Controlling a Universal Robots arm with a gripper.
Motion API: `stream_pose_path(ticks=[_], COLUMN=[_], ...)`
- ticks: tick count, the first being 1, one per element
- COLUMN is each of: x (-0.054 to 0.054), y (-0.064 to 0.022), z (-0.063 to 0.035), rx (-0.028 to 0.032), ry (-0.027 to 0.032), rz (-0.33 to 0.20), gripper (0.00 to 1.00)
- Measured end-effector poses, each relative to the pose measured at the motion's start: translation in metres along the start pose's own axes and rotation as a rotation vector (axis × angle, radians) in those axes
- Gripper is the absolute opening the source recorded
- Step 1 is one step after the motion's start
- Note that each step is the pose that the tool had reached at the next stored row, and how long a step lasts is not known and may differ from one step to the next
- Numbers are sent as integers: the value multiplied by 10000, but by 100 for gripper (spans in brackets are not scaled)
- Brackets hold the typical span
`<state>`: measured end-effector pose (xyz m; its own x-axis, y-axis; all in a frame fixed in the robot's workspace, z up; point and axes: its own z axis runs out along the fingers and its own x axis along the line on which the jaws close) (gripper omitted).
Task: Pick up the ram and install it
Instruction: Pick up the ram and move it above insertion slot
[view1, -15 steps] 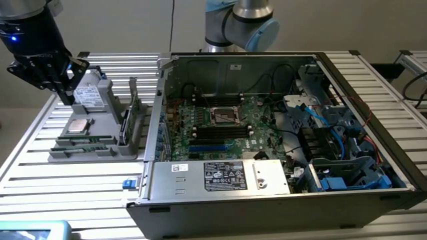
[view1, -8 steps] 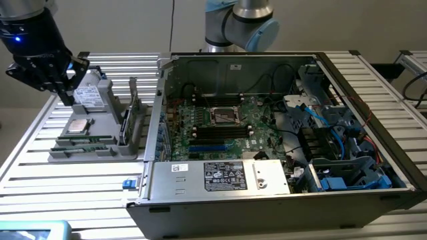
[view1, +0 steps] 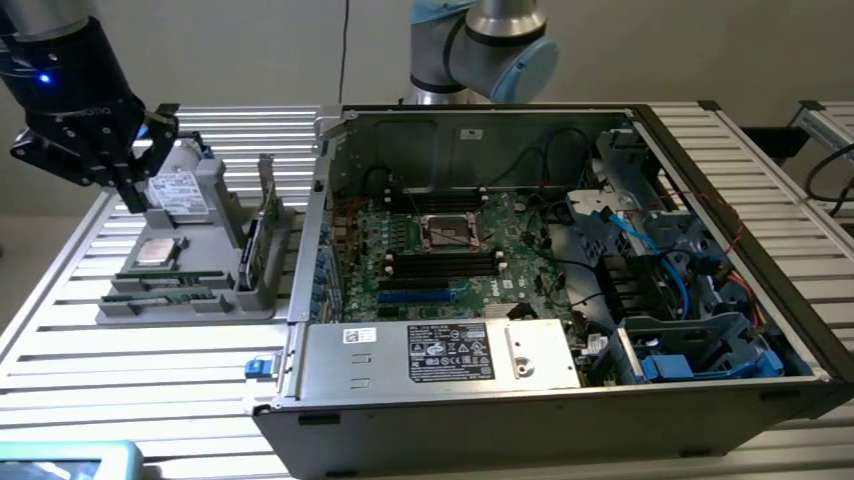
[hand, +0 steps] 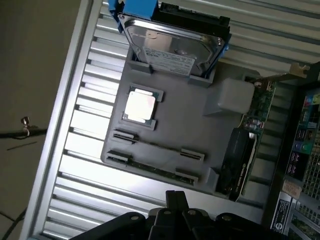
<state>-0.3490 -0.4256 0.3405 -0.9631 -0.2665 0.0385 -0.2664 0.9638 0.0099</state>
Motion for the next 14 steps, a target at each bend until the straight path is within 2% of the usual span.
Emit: stream_pose_path(ticks=[14], x=[-1], y=[0], z=[11], rx=[98], ry=[26], rz=[-2543], gripper=[11])
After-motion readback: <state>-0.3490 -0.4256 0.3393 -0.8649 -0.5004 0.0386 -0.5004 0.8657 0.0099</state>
